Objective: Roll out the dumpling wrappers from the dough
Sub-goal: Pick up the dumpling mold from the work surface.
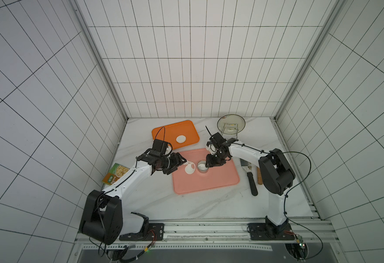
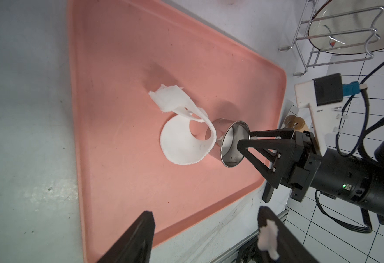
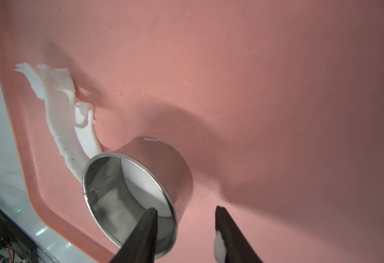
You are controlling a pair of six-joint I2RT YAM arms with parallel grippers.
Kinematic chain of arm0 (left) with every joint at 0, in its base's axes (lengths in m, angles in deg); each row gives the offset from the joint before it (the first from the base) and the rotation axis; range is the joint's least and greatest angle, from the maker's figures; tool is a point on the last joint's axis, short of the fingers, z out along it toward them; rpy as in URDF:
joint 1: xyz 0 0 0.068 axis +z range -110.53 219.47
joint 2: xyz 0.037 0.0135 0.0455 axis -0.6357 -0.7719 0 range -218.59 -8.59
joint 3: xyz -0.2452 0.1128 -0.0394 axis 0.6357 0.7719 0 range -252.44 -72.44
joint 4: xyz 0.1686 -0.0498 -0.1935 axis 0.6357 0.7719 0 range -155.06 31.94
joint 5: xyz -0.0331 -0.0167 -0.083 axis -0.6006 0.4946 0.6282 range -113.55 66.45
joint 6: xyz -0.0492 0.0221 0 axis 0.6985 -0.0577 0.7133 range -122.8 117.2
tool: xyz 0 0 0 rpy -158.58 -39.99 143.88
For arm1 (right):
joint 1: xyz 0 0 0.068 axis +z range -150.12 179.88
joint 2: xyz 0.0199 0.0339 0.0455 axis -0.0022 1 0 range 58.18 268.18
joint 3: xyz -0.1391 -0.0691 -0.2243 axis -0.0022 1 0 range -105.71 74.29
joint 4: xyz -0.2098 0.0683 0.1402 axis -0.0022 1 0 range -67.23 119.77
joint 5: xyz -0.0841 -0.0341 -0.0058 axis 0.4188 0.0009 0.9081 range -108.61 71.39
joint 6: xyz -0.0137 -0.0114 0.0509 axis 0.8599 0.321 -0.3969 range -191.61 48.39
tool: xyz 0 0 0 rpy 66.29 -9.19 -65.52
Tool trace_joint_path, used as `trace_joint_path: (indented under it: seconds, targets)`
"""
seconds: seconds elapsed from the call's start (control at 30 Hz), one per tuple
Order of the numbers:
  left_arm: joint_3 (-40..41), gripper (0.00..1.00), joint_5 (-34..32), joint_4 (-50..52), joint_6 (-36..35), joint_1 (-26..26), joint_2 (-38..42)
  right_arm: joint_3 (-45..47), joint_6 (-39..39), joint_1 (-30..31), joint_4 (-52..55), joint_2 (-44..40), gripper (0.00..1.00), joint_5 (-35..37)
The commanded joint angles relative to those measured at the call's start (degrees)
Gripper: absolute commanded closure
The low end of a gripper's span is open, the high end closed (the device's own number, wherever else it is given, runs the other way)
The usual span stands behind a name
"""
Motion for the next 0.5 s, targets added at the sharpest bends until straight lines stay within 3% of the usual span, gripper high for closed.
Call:
trace_joint_path:
  seconds: [0.0, 0.47]
  targets:
    - [-0.39, 0.28, -0.33, -0.74, -0.91, -0.11, -1.03, -2.42, 0.73, 0.68, 2.64, 1.38, 0.59, 2.17]
    - [-3.6, 0.3, -0.13, -0.08, -2.36, -0.67, -3.9, -1.2, 1.44, -0.34, 5.07, -0.6, 0.88, 6.77]
